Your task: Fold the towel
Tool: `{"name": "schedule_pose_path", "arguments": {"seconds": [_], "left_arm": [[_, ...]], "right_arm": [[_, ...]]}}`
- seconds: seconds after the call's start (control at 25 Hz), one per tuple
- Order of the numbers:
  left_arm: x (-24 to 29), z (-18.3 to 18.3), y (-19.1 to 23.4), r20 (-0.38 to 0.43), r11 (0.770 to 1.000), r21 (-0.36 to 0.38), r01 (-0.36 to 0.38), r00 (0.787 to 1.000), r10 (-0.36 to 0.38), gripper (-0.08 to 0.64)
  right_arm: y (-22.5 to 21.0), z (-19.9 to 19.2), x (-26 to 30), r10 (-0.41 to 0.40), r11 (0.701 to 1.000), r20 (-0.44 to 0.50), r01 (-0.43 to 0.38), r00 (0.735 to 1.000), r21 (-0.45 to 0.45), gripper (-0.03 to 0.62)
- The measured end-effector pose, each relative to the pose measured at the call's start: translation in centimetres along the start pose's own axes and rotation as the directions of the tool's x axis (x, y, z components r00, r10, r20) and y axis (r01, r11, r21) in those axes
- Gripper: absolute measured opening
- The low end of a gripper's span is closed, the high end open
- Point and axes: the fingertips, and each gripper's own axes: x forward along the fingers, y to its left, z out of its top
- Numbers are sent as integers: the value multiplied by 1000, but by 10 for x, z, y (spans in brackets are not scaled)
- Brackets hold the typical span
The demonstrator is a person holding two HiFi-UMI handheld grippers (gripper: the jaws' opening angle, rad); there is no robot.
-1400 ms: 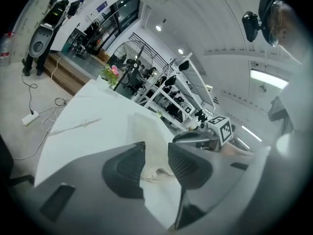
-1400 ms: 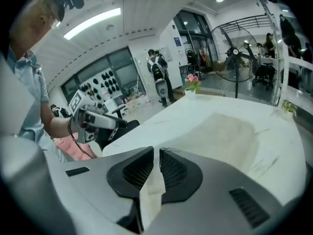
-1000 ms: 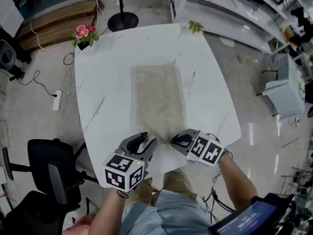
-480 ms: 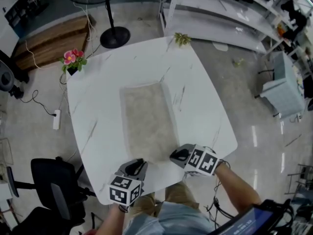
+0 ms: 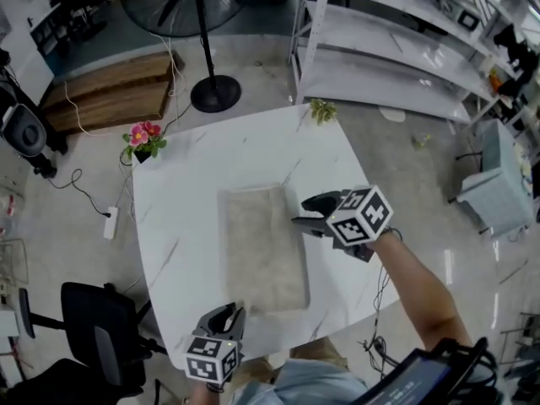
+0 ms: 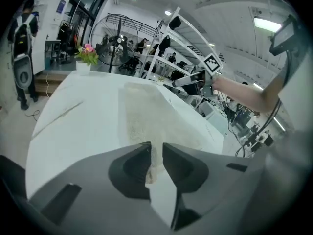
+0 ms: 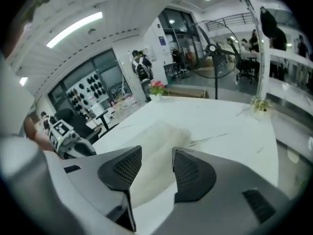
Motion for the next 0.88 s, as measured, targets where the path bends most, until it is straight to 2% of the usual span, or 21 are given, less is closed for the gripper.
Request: {"name": "schedule_pose_path", "arguments": {"seconds": [0.08, 0.16, 0.32, 0.48, 0.56, 0.6, 0.68, 0.76, 0.88], "left_arm": [[-8, 11, 1, 34, 999, -18, -35, 999, 35, 77], [-15, 20, 1, 63, 997, -49, -61, 996, 64, 77], [-20, 37, 3, 120, 990, -104, -100, 986, 112, 75], [-20, 45, 3, 158, 980, -153, -126, 976, 150, 75], [-21, 44, 2, 165, 975, -171, -139, 972, 167, 75], [-22, 42, 1, 167, 973, -178, -145, 970, 175, 77], [-23, 39, -1, 170, 969, -193, -156, 967, 189, 75], [-26, 37, -4, 177, 965, -204, -165, 963, 202, 77], [-33, 40, -6, 197, 961, -208, -182, 955, 223, 75]], "right_arm": [[-35, 5, 14, 23, 992, -25, -20, 999, 123, 232], [-55, 3, 34, 80, 968, -55, -65, 995, 244, 264], [-71, -9, 71, 210, 916, -126, -150, 969, 372, 307], [-68, 9, 96, 349, 840, -76, -276, 934, 468, 293], [-68, 15, 105, 400, 801, -64, -315, 914, 509, 261], [-69, 15, 108, 414, 792, -74, -319, 907, 520, 230], [-73, 9, 109, 413, 800, -106, -304, 905, 517, 96], [-71, 14, 103, 419, 810, -93, -325, 903, 487, 78], [-53, 35, 86, 448, 837, -48, -400, 893, 373, 72]]}}
